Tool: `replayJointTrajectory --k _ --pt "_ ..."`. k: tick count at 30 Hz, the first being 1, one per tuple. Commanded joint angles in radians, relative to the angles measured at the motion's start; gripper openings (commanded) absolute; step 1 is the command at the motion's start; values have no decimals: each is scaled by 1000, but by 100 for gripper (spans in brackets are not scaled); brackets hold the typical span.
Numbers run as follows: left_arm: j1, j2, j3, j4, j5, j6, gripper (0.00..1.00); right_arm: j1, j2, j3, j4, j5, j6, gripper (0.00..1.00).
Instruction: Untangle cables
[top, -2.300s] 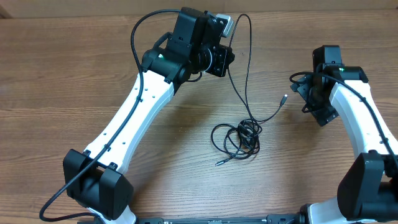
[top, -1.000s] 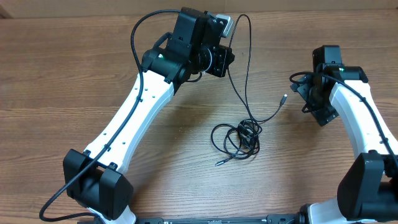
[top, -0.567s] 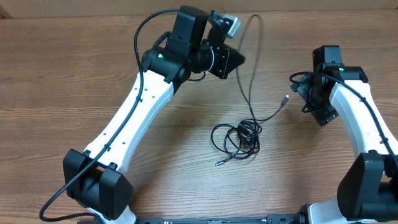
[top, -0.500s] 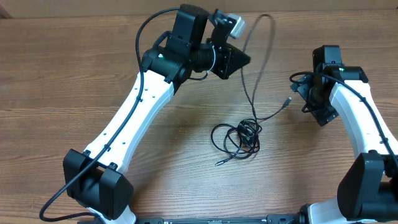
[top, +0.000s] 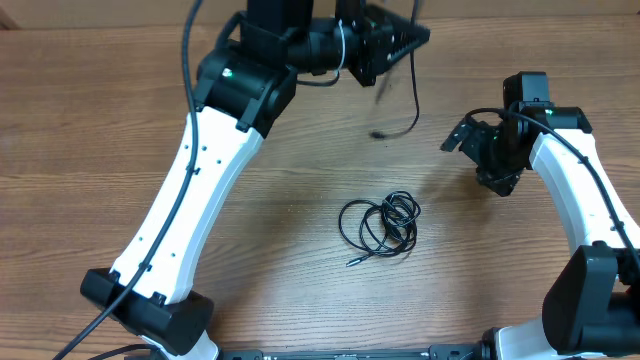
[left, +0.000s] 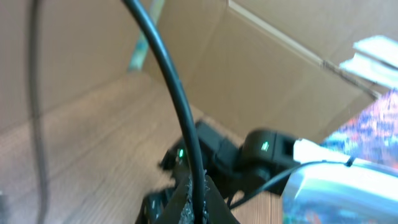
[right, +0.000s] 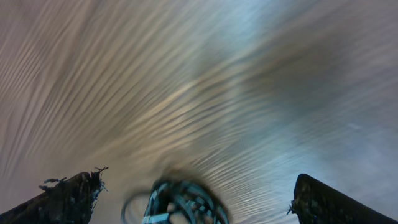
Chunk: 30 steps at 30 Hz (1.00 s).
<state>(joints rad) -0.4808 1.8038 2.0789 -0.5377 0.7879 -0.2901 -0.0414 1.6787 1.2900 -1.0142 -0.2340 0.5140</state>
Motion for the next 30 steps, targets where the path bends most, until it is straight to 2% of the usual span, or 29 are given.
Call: replayJointTrajectory --k 1,4,7,11,15,23,25,30 --pt "11 -34 57 -14 -75 -47 4 0 -36 1 12 -164 -232 100" --pt "11 -33 58 -51 -82 -29 4 0 -36 1 14 -164 -231 100" --pt "9 -31 58 -112 -91 50 4 1 -36 1 2 -164 -232 100" --pt "9 -31 57 -257 -205 154 4 0 -36 2 -2 -226 -232 100" --pt "9 -31 55 -391 -356 219 4 -21 -36 21 20 -378 -235 100" --pt "9 -31 54 -576 -373 290 4 -40 -36 51 161 -769 -225 100" --pt "9 -31 51 -589 -372 314 4 -40 -36 51 225 -890 -190 100" --pt "0 -31 51 -590 -333 347 4 -35 -36 51 447 -1121 46 100"
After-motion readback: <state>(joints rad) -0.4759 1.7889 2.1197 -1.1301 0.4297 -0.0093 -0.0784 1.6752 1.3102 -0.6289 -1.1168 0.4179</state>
